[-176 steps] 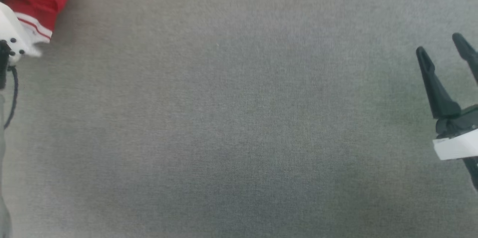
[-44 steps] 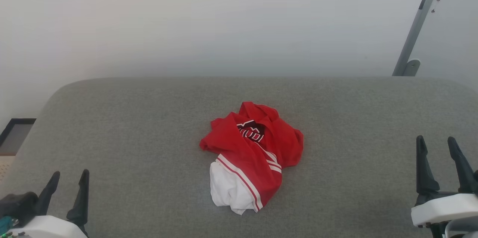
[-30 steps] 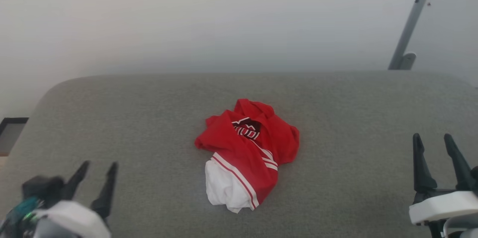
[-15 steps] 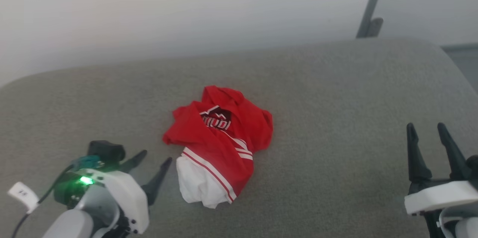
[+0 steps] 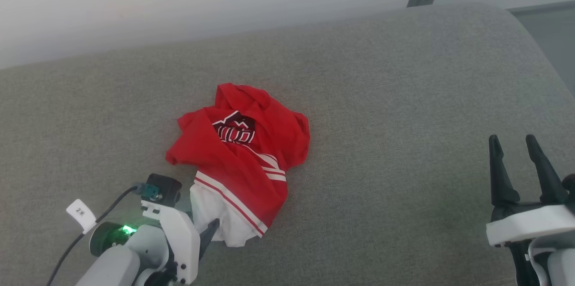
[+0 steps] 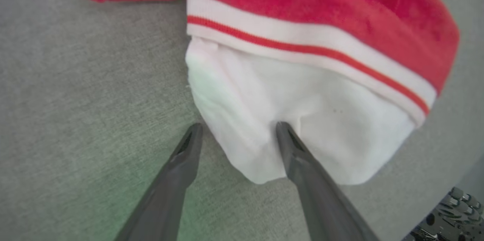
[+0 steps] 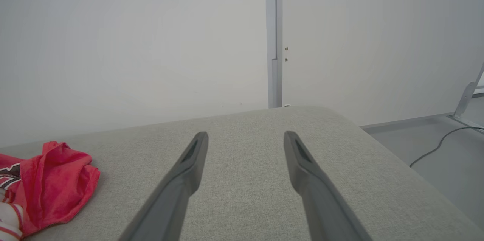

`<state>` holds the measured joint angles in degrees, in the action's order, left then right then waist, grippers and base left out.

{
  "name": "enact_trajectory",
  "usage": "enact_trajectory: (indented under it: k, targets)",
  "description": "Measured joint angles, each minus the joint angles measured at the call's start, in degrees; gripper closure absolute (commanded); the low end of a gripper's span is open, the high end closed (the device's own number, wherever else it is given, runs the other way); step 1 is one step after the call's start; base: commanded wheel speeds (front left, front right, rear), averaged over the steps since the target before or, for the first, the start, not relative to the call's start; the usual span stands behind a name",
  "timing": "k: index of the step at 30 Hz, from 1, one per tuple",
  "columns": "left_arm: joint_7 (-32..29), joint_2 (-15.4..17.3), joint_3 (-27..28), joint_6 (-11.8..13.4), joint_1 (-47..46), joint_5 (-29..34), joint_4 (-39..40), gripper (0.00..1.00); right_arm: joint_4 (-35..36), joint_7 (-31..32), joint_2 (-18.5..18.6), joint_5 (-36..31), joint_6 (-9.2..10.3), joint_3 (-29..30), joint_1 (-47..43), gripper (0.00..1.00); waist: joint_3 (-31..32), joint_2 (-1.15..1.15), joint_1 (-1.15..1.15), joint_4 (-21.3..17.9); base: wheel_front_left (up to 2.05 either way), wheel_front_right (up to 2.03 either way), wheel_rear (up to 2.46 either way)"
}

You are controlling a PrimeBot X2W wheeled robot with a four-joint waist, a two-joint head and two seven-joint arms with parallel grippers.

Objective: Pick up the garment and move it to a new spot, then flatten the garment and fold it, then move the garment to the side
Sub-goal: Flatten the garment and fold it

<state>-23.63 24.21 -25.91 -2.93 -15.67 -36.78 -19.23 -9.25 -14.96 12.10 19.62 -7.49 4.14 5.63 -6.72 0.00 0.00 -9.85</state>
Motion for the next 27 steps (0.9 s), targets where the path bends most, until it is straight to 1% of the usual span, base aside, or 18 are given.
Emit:
enact_trajectory:
  k: [3, 4, 5, 8, 11, 14, 16, 20, 27]
  targets:
    - [-0.68, -1.20, -0.69, 0.08, -1.97, 0.01, -3.56, 0.00, -0.16, 0.00, 0.08, 0.02, 0.00, -0.26, 0.75, 0.00, -0.35, 0.00, 0.00, 0.00, 0.00, 0.00, 0.00]
    - [-1.05, -1.77, -0.80, 0.05, -2.56, -0.13, -4.68, 0.33, -0.30, 0.00, 0.10, 0.04, 0.00, -0.36, 0.87, 0.00, -0.42, 0.00, 0.00, -0.02, 0.00, 0.00, 0.00]
    - [-1.04, -2.25, -0.81, 0.08, -3.14, -0.44, -5.65, 1.00, -0.40, 0.00, 0.13, 0.07, 0.00, -0.44, 0.95, 0.00, -0.45, 0.00, 0.00, -0.03, 0.00, 0.00, 0.00]
    - [-0.73, -2.98, -0.80, 0.14, -4.58, -0.57, -8.26, 1.00, -0.56, 0.00, 0.23, 0.07, 0.00, -0.62, 1.53, 0.00, -0.43, 0.00, 0.00, -0.04, 0.00, 0.00, 0.00]
    - [-0.32, -3.03, -0.94, -0.09, -4.94, -0.86, -9.44, 1.00, -0.70, 0.00, 0.41, 0.05, 0.00, -0.36, 1.52, 0.00, -0.08, 0.00, 0.00, 0.29, 0.00, 0.00, 0.00]
    - [-0.75, -2.26, -1.10, -0.33, -5.03, -0.86, -9.01, 1.00, -0.69, -0.01, 0.55, -0.04, 0.00, 0.40, 1.04, 0.00, 0.43, 0.00, 0.00, 1.03, 0.00, 0.00, 0.00]
    - [-1.07, -0.59, -0.96, -0.10, -4.72, -0.54, -8.04, 1.00, -0.76, 0.00, 0.55, -0.27, 0.00, 1.08, 0.38, 0.00, 0.76, 0.00, 0.00, 1.67, 0.00, 0.00, 0.00]
    - [-2.10, 3.88, 0.55, 1.29, -3.83, -0.11, -4.90, 1.00, -0.78, 0.00, 0.25, -0.73, 0.00, 1.43, 0.18, 0.00, 1.31, 0.00, 0.00, 3.07, 0.00, 0.00, 0.00]
    - [-5.86, 12.28, 3.50, 4.42, -1.93, 0.94, -0.34, 1.00, -1.14, 0.00, 0.11, -1.03, 0.00, 1.27, -0.09, 0.00, 2.09, 0.00, 0.00, 4.81, 0.00, 0.00, 0.00]
